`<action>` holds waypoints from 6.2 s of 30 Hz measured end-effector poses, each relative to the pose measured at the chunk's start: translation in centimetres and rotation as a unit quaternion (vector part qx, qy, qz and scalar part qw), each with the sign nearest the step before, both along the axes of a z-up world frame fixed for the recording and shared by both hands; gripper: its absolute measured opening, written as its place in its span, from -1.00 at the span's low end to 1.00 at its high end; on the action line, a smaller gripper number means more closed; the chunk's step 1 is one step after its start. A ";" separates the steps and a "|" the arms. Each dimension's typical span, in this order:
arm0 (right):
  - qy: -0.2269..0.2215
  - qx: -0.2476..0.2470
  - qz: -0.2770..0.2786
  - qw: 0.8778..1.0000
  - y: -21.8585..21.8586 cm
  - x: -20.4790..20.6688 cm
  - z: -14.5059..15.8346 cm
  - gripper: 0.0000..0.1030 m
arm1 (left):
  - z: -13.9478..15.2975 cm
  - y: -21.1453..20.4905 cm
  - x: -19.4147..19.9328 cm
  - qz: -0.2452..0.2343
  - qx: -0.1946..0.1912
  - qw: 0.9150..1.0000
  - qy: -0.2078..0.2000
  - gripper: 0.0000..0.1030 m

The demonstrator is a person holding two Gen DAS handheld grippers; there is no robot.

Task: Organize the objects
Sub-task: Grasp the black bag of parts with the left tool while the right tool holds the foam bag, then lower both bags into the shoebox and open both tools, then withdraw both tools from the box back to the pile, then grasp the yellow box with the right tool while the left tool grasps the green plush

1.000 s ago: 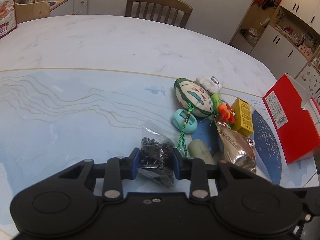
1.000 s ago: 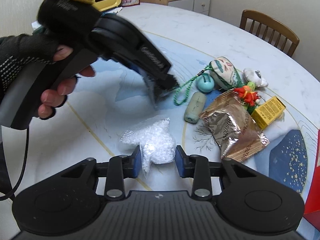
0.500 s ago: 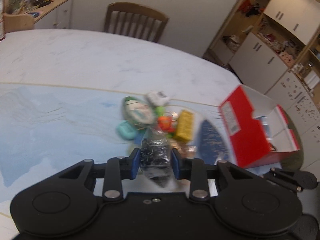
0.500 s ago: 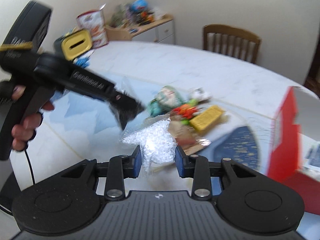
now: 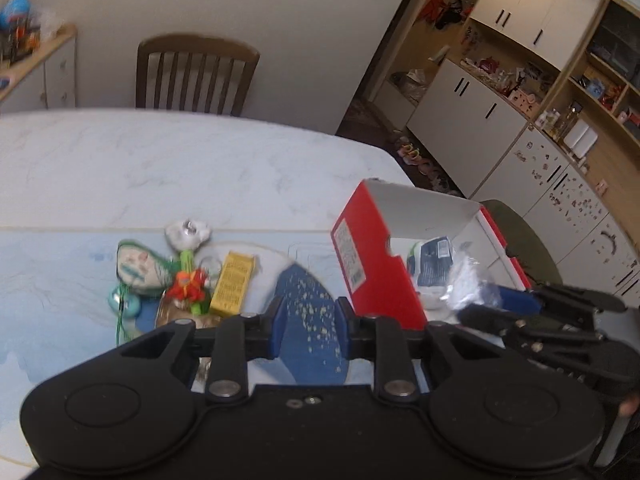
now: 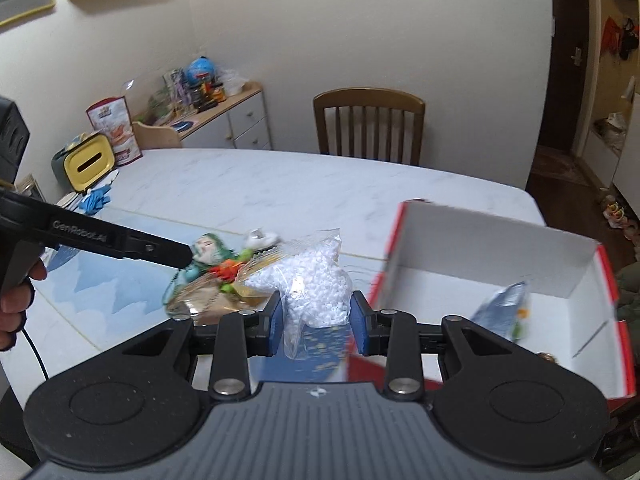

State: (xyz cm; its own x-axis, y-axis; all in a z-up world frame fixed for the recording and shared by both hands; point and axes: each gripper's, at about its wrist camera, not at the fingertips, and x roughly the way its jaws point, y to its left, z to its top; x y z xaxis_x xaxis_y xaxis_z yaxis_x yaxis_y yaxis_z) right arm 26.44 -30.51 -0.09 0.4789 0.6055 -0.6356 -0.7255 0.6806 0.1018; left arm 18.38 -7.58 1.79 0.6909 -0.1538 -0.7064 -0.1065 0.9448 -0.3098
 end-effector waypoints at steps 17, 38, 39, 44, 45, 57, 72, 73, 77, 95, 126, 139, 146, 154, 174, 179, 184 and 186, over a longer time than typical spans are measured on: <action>0.018 -0.005 0.026 0.999 -1.8 1.0 -1.3 -0.36 | -7.9 4.3 -4.1 0.080 0.032 0.988 0.129 0.50; 0.018 -0.013 -0.026 0.999 -1.4 -0.4 -0.9 -0.35 | -13.7 2.8 -5.1 0.027 0.106 0.984 0.142 -0.02; 0.019 -0.012 -0.030 0.999 -1.7 -0.3 -1.0 -0.35 | -13.7 2.7 -5.1 0.027 0.105 0.984 0.140 -0.11; 0.017 -0.007 -0.047 0.999 -3.2 0.8 -0.8 -0.35 | -12.8 2.3 -4.6 0.035 0.086 0.987 0.132 -0.28; 0.017 -0.006 -0.051 0.999 -3.6 1.2 -0.7 -0.35 | -12.4 2.1 -4.4 0.037 0.084 0.987 0.131 -0.28; 0.020 -0.049 -0.096 0.994 -9.3 8.5 -1.5 -0.35 | -2.7 -6.6 3.6 -0.017 0.068 0.996 0.050 -0.28; 0.048 -0.113 -0.097 0.988 -11.5 14.8 -5.6 -0.35 | -3.4 -19.0 17.0 -0.084 0.089 0.989 0.085 -0.28; 0.050 -0.119 -0.095 0.987 -11.4 15.1 -5.9 -0.35 | -3.9 -19.4 17.7 -0.084 0.099 0.987 0.090 -0.28; 0.058 -0.142 -0.078 0.985 -10.7 15.9 -7.2 -0.35 | -6.1 -20.5 20.7 -0.094 0.141 0.980 0.107 -0.27; 0.092 -0.203 -0.028 0.974 -9.0 17.7 -11.1 -0.31 | -13.2 -21.6 25.7 -0.127 0.184 0.951 0.214 -0.25; 0.034 -0.063 -0.079 0.994 -11.9 10.1 -3.0 0.07 | -3.2 -18.2 15.2 -0.116 0.115 0.985 0.050 0.42; 0.035 -0.009 -0.089 0.995 -6.6 3.4 -0.3 0.12 | 0.0 -9.9 6.2 -0.101 0.123 0.987 -0.007 0.59; 0.050 0.005 -0.078 0.996 -2.0 0.3 -0.3 0.28 | 0.1 -3.3 3.3 -0.062 0.126 0.990 -0.014 0.96; 0.060 0.010 -0.081 0.995 3.2 -2.0 -1.2 0.52 | -1.5 3.6 1.6 -0.026 0.123 0.992 0.007 0.99; 0.118 -0.034 -0.102 0.987 14.5 0.1 -6.5 0.55 | -8.5 13.9 4.5 0.054 0.100 0.992 0.055 0.99; 0.121 -0.047 -0.115 0.985 16.4 1.7 -8.2 0.55 | -9.8 15.1 6.3 0.065 0.066 0.994 0.066 0.99; 0.128 -0.063 -0.130 0.981 18.0 3.4 -9.9 0.55 | -11.2 15.9 8.1 0.073 0.042 0.993 0.085 0.98; 0.139 -0.065 -0.137 0.979 18.3 4.1 -10.6 0.55 | -11.7 16.1 8.6 0.075 0.037 0.992 0.092 0.96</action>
